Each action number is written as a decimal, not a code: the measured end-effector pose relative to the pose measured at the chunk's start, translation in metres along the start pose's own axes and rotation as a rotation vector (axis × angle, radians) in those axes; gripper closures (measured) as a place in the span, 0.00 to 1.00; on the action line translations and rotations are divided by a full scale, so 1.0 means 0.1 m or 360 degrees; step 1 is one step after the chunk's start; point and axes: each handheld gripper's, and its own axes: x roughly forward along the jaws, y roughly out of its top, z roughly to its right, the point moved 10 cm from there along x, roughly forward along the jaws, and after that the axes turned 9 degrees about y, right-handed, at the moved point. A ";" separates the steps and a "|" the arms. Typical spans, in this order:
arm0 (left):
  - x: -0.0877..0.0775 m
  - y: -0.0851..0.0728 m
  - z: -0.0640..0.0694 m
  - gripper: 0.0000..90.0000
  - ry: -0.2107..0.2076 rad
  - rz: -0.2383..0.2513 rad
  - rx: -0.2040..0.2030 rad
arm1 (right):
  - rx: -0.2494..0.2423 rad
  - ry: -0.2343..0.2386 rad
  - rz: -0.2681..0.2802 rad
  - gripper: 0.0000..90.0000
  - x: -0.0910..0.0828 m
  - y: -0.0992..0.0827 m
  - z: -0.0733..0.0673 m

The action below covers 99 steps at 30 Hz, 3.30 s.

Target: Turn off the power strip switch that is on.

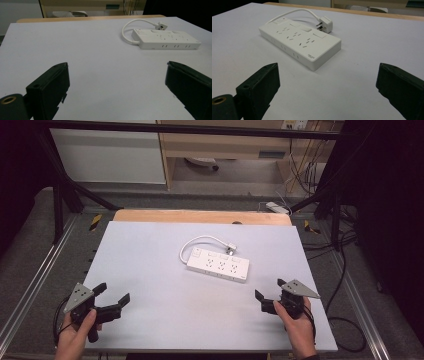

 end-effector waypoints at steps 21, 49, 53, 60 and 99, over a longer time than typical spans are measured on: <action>-0.01 0.01 -0.02 0.06 0.0015 0.0015 -0.0031 | 0.0102 -0.0012 0.0088 0.04 -0.04 0.11 0.01; -0.02 0.05 -0.05 0.06 0.0063 0.0079 -0.0058 | 0.0110 0.0022 0.0128 0.04 -0.03 0.21 -0.09; 0.00 0.04 -0.04 0.06 0.0056 0.0069 -0.0054 | 0.0107 0.0006 0.0118 0.05 -0.01 0.22 -0.09; 0.00 0.02 -0.02 0.06 0.0048 0.0047 -0.0038 | 0.0083 -0.0039 0.0104 0.04 0.10 0.36 -0.14; 0.01 0.00 0.01 0.05 0.0029 0.0028 -0.0021 | -0.0072 0.0067 0.0134 0.06 0.39 1.38 -0.25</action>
